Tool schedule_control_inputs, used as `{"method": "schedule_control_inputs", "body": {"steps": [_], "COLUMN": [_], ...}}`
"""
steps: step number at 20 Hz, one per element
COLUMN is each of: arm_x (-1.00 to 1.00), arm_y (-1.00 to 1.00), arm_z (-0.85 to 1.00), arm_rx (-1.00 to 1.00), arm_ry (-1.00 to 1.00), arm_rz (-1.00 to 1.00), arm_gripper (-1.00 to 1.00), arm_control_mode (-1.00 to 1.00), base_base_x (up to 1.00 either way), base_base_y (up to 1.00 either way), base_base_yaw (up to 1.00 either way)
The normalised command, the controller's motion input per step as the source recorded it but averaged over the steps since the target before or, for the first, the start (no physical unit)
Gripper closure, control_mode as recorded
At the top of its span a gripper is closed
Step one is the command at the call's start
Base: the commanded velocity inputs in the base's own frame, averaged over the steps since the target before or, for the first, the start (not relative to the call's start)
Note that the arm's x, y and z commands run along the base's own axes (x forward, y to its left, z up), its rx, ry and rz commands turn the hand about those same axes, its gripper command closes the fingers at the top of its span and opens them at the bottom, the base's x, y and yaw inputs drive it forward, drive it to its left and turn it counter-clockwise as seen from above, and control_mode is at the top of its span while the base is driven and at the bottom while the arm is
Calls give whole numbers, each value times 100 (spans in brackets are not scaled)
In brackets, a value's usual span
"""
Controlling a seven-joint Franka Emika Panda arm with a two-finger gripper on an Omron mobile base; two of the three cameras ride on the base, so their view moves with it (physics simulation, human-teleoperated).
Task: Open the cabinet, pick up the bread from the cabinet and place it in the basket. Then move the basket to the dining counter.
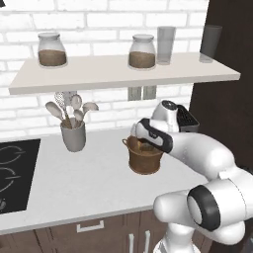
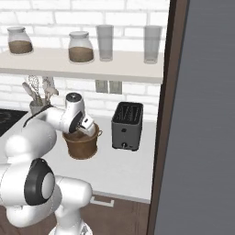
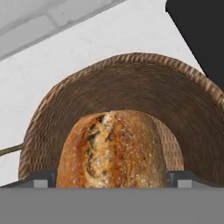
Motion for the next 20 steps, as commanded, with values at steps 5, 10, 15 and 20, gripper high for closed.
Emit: {"method": "schedule_control_inputs", "body": {"steps": [5, 10, 15, 20], "arm_x": [18, 11, 7, 10], "arm_y": [0, 0, 0, 0], "arm_z": [-26, -34, -16, -14], "arm_rx": [-6, -5, -3, -2], "arm_ry": [0, 0, 0, 0], "arm_rz": [0, 0, 0, 0], "arm_gripper": [100, 100, 100, 100], "arm_control_mode": [-100, -100, -100, -100], "base_base_x": [0, 0, 0, 0], "base_base_y": [0, 0, 0, 0], "base_base_yaw": [0, 0, 0, 0]}}
